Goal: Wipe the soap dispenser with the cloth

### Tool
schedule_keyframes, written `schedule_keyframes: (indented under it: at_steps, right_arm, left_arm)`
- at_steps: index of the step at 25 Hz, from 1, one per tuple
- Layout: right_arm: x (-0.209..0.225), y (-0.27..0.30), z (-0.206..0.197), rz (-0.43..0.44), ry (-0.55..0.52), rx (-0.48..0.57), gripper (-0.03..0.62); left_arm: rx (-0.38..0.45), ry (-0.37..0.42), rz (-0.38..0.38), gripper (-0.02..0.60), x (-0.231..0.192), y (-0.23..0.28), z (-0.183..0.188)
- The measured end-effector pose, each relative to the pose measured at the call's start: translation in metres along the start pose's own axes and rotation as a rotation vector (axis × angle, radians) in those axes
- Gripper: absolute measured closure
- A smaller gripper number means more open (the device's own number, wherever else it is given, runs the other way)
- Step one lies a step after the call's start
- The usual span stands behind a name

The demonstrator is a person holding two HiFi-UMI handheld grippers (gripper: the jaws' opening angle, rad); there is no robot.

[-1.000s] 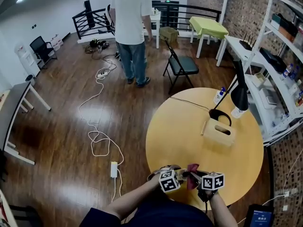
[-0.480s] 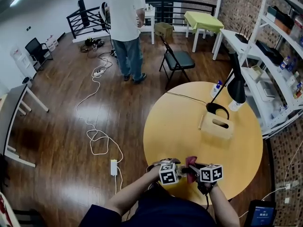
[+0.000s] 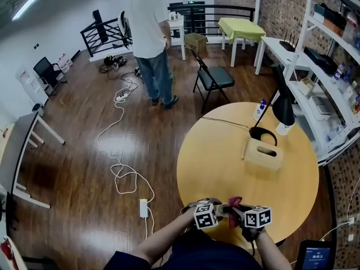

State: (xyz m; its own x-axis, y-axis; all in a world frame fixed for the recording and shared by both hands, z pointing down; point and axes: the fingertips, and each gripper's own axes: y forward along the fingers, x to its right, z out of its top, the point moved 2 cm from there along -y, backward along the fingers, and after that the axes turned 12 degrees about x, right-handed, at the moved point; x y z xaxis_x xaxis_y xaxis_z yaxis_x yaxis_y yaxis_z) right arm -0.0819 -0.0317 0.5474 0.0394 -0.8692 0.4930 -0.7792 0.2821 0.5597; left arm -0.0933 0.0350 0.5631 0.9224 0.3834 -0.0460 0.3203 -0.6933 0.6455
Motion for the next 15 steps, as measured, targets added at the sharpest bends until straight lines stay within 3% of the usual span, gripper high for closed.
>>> schedule_keyframes:
  at_steps: [2, 5, 7, 9, 15]
  right_arm:
    - [0.002, 0.004, 0.002, 0.008, 0.028, 0.02, 0.511]
    - [0.006, 0.009, 0.004, -0.009, 0.011, 0.051, 0.511]
    - [0.008, 0.01, 0.003, -0.018, 0.013, 0.071, 0.511]
    - [0.006, 0.007, -0.001, -0.016, 0.028, 0.077, 0.511]
    - [0.011, 0.006, 0.001, -0.001, 0.003, 0.046, 0.51]
  left_arm:
    - [0.013, -0.048, 0.006, 0.26, 0.002, -0.001, 0.004]
    - [0.044, -0.13, 0.084, 0.253, 0.003, 0.004, 0.01]
    - [0.031, -0.095, 0.124, 0.261, 0.002, 0.011, 0.008]
    - [0.015, -0.032, 0.116, 0.279, 0.001, 0.014, 0.004]
    - [0.016, 0.11, -0.038, 0.281, -0.002, 0.015, 0.005]
